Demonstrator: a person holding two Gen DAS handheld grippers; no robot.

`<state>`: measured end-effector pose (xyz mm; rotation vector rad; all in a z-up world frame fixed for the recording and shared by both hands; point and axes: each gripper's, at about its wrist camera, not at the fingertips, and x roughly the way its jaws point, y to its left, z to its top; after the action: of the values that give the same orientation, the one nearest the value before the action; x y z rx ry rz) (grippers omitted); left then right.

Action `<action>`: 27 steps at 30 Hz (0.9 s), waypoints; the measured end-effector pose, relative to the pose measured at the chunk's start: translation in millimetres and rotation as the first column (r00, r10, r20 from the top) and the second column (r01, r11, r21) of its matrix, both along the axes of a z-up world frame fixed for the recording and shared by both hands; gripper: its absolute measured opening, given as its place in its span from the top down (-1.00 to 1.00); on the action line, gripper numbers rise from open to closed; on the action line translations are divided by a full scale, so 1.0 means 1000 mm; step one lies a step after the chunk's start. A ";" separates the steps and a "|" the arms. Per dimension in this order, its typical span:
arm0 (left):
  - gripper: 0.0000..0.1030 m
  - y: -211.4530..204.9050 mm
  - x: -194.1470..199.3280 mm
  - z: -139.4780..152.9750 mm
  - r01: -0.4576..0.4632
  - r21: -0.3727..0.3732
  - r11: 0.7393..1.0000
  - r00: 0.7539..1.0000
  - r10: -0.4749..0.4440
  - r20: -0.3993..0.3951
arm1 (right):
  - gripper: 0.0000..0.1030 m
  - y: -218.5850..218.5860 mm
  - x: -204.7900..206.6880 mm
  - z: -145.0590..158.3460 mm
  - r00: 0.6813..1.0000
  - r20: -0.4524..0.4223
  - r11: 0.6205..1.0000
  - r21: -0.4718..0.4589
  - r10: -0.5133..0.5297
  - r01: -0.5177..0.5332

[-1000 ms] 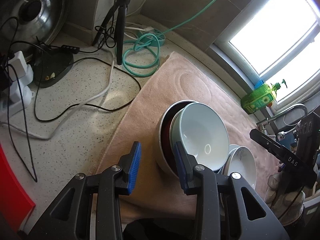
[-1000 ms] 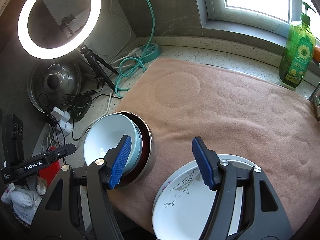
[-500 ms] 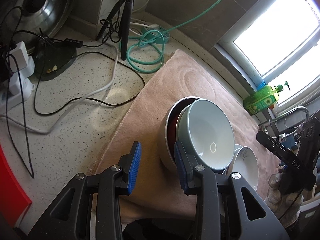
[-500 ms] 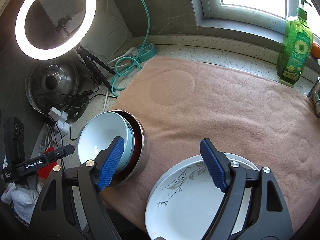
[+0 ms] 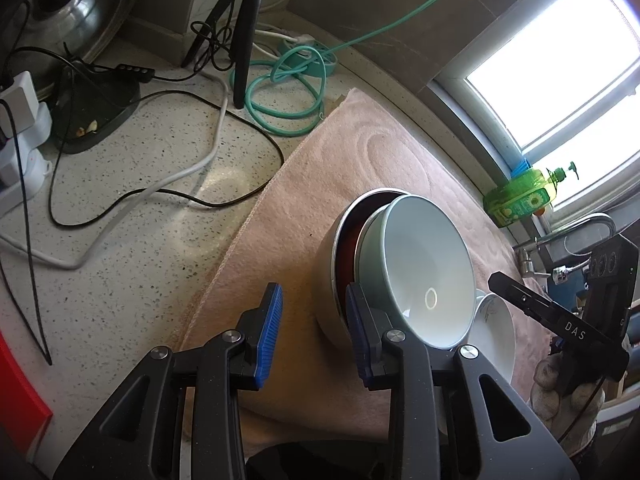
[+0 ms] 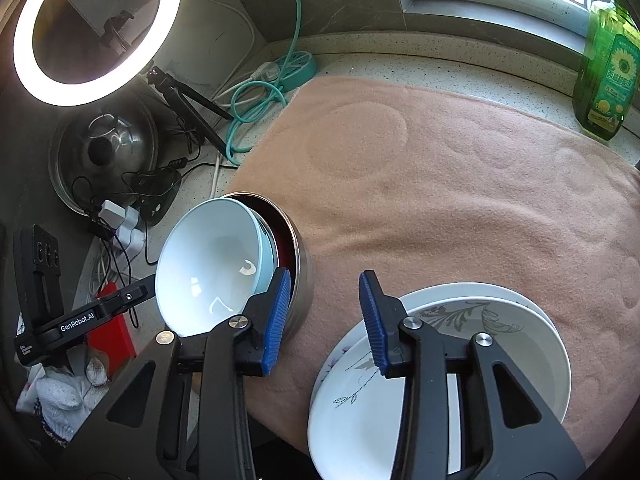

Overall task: Organize plates and bowls
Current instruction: 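Move both grippers to the rim of the nested bowl stack, then close both grippers on the large steel bowl rim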

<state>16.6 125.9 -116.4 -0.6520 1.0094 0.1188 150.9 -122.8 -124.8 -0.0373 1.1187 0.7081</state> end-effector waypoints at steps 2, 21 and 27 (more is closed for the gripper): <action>0.46 0.000 0.002 -0.001 0.010 0.000 1.000 1.000 -0.010 -0.001 | 0.46 0.001 0.002 -0.003 1.000 -0.020 1.000 0.007 0.000 0.000; 0.59 -0.002 0.017 -0.011 0.047 -0.027 0.999 0.999 -0.047 -0.024 | 0.66 0.010 0.010 -0.020 0.993 -0.121 1.000 0.025 -0.008 0.011; 0.59 -0.002 0.017 -0.013 0.050 -0.029 0.998 0.998 -0.051 -0.027 | 0.67 0.015 0.011 -0.020 0.992 -0.129 1.000 0.023 0.003 0.000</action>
<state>33.6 123.9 -129.2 -0.6517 1.0553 0.0691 161.6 -108.0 -144.3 0.0271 1.2337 0.7327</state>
